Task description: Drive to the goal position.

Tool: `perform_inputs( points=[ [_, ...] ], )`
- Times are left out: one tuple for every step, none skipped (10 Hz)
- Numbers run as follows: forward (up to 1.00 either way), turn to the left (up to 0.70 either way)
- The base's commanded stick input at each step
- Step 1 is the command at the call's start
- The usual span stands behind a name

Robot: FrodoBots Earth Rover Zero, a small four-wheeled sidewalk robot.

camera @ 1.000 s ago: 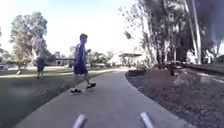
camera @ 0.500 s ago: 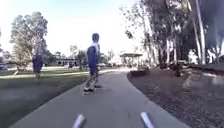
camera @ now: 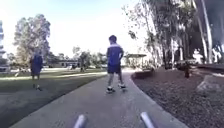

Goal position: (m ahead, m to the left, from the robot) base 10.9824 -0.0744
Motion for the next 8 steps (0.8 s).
perform_inputs(
  points=[
    [0.98,0.00],
    [0.98,0.00],
    [0.98,0.00],
    [0.98,0.00],
    [0.98,0.00],
    [0.98,0.00],
    [0.98,0.00],
    [0.98,-0.01]
  ],
)
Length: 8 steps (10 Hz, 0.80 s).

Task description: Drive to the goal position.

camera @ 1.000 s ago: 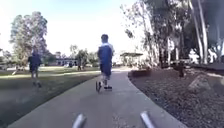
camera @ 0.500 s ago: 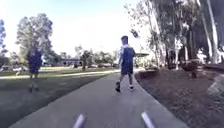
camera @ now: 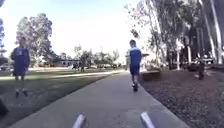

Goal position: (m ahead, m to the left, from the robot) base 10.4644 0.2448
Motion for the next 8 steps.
perform_inputs(
  points=[
    [0.98,-0.07],
    [0.98,-0.02],
    [0.98,0.00],
    [0.98,0.00],
    [0.98,0.00],
    [0.98,0.00],
    [0.98,0.00],
    [0.98,-0.07]
  ],
)
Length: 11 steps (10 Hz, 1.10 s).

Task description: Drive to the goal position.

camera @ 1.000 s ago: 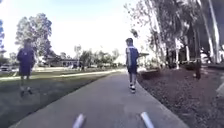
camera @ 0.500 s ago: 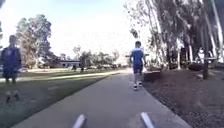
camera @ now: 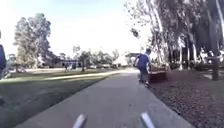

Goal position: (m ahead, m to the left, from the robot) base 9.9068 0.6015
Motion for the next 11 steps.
perform_inputs(
  points=[
    [0.98,-0.23],
    [0.98,-0.37],
    [0.98,-0.22],
    [0.98,-0.07],
    [0.98,0.00],
    [0.98,0.00],
    [0.98,0.00],
    [0.98,0.00],
    [0.98,0.00],
    [0.98,0.00],
    [0.98,0.00]
  ],
)
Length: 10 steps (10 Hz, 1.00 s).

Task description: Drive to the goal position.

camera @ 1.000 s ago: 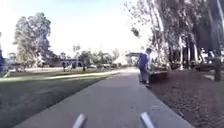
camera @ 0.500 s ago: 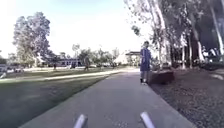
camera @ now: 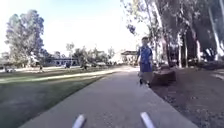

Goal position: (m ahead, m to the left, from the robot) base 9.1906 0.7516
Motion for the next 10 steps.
perform_inputs(
  points=[
    [0.98,0.00],
    [0.98,0.00],
    [0.99,0.00],
    [0.97,0.00],
    [0.95,0.00],
    [0.94,0.00],
    [0.94,0.00],
    [0.94,0.00],
    [0.94,0.00],
    [0.93,0.00]
  ],
)
